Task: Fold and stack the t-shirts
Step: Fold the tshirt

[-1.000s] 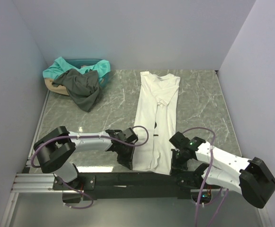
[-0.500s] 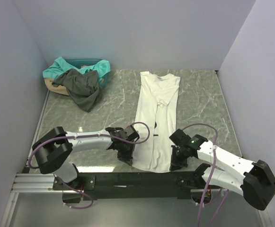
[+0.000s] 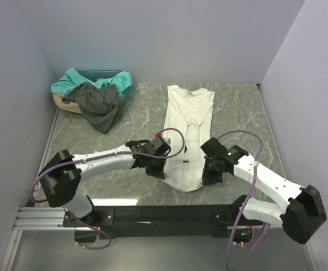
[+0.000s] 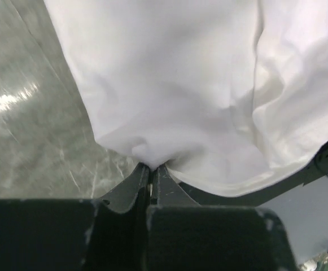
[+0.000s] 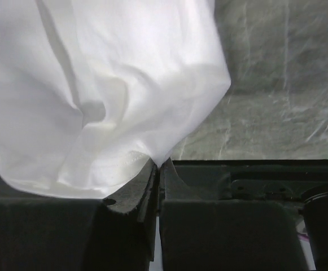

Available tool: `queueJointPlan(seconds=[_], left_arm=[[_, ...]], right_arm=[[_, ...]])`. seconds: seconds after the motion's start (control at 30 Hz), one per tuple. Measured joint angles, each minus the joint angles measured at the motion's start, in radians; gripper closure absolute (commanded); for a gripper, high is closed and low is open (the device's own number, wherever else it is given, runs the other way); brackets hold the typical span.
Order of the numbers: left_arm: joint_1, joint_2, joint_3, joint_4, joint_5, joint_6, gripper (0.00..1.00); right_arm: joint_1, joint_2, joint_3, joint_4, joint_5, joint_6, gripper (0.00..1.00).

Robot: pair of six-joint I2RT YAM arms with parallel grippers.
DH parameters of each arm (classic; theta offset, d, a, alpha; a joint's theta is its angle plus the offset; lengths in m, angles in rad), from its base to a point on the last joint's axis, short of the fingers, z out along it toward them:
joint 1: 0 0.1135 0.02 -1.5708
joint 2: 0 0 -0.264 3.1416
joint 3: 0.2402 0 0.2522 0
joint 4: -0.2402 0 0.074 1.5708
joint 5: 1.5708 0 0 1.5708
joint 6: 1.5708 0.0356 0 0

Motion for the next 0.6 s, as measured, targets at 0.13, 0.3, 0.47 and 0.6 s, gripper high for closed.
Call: queueJointPlan(seconds=[0.13, 0.3, 0.47, 0.6], left_arm=[[0.044, 0.008, 0.034, 0.001, -0.019, 0.020, 1.00], [0.100, 0.047, 0.069, 0.008, -0.029, 0.035, 1.00], [0.163, 0.099, 0.119, 0.031, -0.032, 0.047, 1.00], [0.218, 0.159, 0.184, 0.060, -0.033, 0.070, 1.00]], right_arm=[[-0.073, 0.027, 0.042, 0.000, 0.029, -0.034, 1.00], [-0.180, 0.077, 0.116, 0.010, 0.069, -0.089, 1.00], [-0.264, 0.163, 0.190, 0.039, 0.090, -0.143, 1.00], [-0.305, 0.269, 0.275, 0.077, 0.105, -0.185, 1.00]])
